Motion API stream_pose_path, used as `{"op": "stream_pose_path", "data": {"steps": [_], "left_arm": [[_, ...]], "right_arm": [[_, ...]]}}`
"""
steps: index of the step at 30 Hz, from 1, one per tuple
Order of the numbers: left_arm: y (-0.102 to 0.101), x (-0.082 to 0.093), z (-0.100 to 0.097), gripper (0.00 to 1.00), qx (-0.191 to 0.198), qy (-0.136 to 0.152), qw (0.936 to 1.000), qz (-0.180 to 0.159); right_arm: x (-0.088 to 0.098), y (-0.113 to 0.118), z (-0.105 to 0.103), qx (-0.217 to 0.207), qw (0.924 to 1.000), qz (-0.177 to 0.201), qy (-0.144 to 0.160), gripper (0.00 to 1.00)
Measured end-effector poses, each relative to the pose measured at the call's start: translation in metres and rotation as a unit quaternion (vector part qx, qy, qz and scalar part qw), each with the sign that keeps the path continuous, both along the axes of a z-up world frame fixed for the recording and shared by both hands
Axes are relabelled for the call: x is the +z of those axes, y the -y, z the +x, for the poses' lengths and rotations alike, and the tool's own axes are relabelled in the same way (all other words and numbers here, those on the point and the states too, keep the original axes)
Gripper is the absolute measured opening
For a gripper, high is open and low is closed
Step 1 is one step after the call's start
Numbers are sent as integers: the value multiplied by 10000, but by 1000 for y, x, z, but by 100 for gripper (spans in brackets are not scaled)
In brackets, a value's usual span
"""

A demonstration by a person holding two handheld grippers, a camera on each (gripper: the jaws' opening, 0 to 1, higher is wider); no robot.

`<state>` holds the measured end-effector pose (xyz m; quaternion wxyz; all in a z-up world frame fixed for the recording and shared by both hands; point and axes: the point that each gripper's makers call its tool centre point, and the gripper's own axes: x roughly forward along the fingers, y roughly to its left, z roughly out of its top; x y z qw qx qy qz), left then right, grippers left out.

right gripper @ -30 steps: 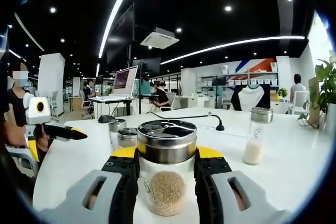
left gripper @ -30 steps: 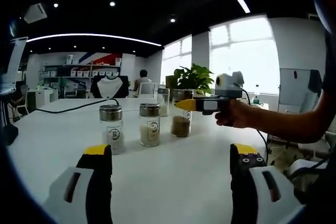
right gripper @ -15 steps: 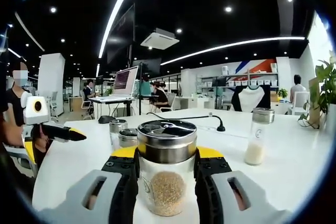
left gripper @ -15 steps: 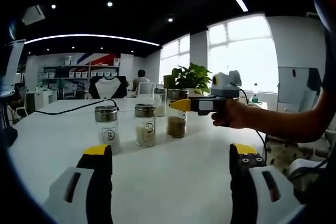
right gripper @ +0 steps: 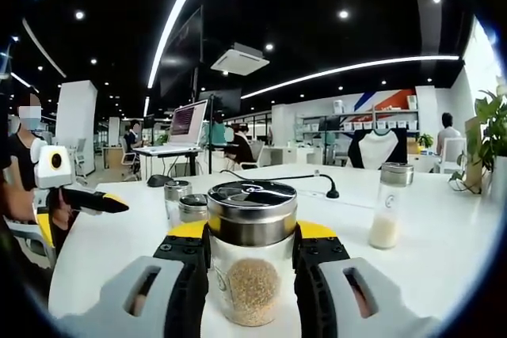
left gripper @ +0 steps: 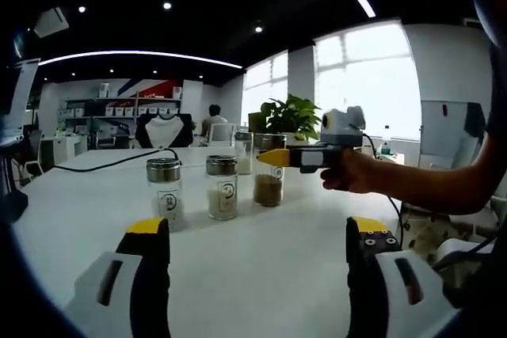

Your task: Rotate the seasoning bottle until the label or dispensing opening points toward the visible target arrow and the bottle remains upright within the marked orientation range

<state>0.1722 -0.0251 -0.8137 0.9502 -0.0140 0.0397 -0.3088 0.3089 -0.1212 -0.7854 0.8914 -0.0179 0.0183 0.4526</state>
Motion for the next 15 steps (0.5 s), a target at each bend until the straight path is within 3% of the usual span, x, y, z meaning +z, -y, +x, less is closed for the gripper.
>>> {"op": "stream_pose_path", "data": {"steps": [8,10,12,13,15], "left_arm": [[0,-2,-1,97,7,-7,10000,-30],[-1,-1,-1,97,17,-11,10000,-50],[-4,-1,-1,97,38,3,10000,-50],[-4,0,-1,97,45,8,10000,-56],[-5,1,0,97,48,27,10000,-74]], "right_arm": [[0,0,0,-17,10000,24,-10,40],[0,2,-1,-34,9993,250,-282,41],[9,10,1,-212,9980,555,-230,50],[9,12,1,-259,9977,572,-242,59],[10,15,-2,-267,9981,519,-215,65]]}}
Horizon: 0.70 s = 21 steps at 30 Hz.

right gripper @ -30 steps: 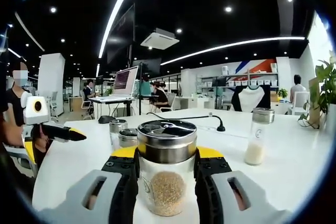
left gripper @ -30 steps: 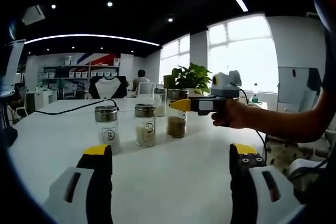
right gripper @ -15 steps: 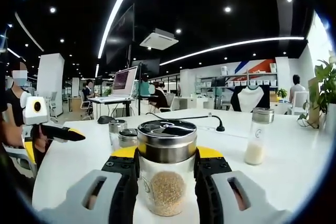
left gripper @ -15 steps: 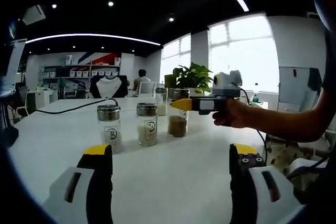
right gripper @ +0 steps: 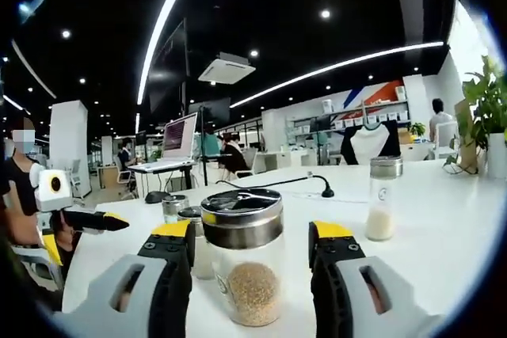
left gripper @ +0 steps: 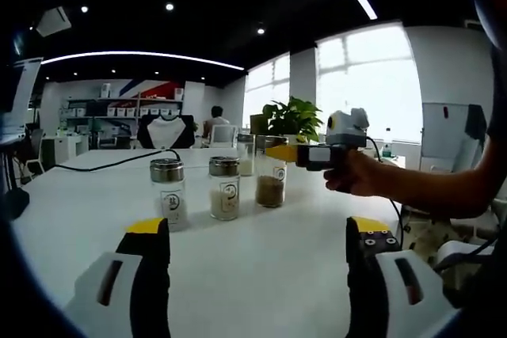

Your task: Rotate the seasoning bottle until the label or dispensing opening points toward the visible target arrow and the bottle remains upright within the marked orientation range

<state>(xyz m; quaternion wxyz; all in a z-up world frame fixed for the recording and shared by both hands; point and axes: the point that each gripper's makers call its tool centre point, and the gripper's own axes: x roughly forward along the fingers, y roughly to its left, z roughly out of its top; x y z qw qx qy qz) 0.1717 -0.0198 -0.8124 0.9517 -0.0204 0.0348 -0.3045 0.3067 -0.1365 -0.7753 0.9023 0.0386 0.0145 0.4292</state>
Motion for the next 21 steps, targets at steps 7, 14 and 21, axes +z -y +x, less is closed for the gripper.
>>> {"op": "stream_pose_path", "data": {"steps": [7,14,21], "left_arm": [[1,-1,3,97,8,0,10000,-2],[3,2,4,98,12,49,10000,-13],[3,2,5,100,25,30,10000,-79]], "right_arm": [[-3,15,-16,-102,9995,-248,149,70],[-4,35,-23,-316,9987,-359,197,81],[-6,61,-13,-786,9965,-279,9,99]]}}
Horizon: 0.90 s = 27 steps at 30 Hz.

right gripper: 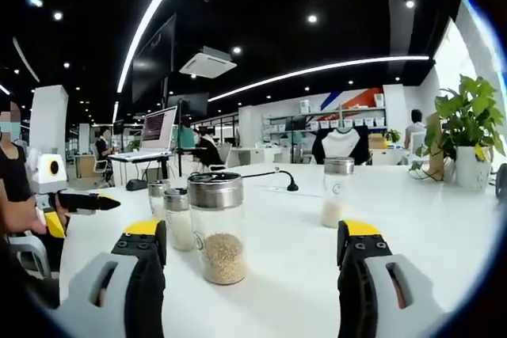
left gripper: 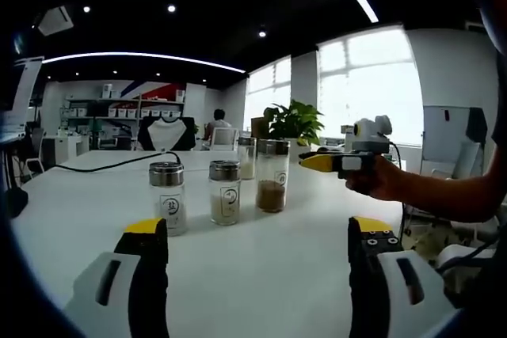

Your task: Rotate the seasoning bottle until the label or dispensing opening points toward the visible target arrow and the bottle remains upright within the marked orientation range

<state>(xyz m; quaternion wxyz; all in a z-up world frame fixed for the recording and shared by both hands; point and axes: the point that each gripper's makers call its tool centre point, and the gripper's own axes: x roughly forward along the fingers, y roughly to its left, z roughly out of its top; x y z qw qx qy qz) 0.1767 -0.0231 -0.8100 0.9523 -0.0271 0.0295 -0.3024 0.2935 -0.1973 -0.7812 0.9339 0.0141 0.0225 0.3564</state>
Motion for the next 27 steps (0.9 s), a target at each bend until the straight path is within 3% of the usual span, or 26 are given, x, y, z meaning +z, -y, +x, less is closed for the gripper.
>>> {"op": "stream_pose_path", "data": {"steps": [14,24,27], "left_arm": [[-18,1,7,100,79,-45,9999,-123],[-24,1,9,100,56,-19,10000,-19],[-22,0,10,100,24,-34,10000,5]], "right_arm": [[-2,19,7,-333,9991,-256,71,99],[13,33,37,-727,9968,-208,264,94],[18,42,49,-1043,9940,-136,313,90]]}}
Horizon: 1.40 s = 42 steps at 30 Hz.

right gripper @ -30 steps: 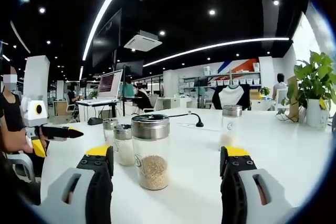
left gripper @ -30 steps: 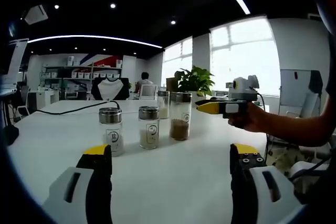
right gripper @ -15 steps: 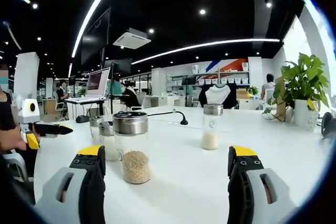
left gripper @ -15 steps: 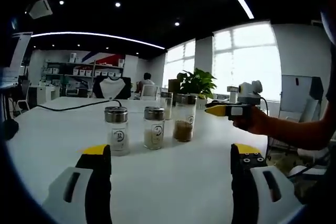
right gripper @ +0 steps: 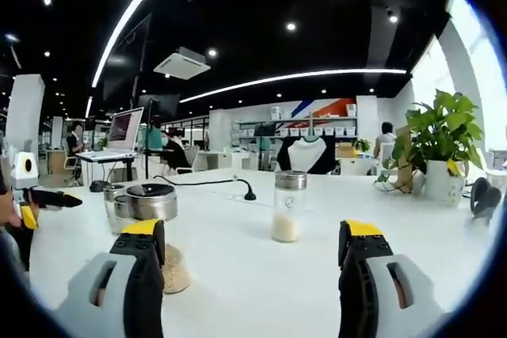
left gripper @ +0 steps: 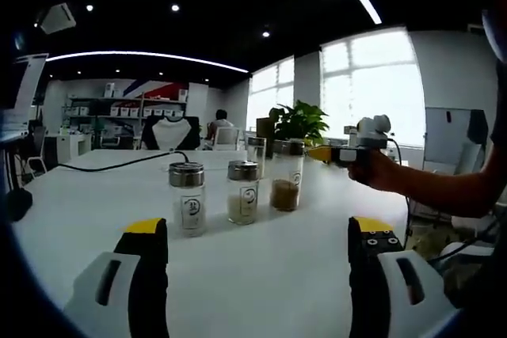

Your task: Rotate the seasoning bottle until the label or dispensing opening points toward the visible target arrow and the bottle remains upright within the marked orientation range

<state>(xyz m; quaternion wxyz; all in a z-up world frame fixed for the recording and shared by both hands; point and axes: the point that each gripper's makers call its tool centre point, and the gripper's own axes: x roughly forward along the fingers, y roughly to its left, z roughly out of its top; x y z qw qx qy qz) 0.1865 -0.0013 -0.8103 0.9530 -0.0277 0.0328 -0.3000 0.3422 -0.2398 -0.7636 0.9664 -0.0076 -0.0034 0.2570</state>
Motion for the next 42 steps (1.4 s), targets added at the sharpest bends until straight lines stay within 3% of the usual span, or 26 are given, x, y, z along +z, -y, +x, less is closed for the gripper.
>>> {"op": "stream_pose_path", "data": {"steps": [5,17,21,35,42], "left_arm": [[2,0,2,100,-61,-19,10000,50],[4,2,6,100,-34,22,10000,50],[5,1,7,100,-40,6,10000,49],[-2,-2,8,100,61,-38,10000,0],[-4,-1,9,99,96,-18,10000,-10]], "right_arm": [[2,9,17,-367,9993,81,44,86],[5,8,50,-792,9966,188,106,81],[3,6,61,-975,9951,40,140,79],[-2,5,102,-1326,9907,-144,270,69],[-2,-3,118,-1230,9919,-189,247,65]]}}
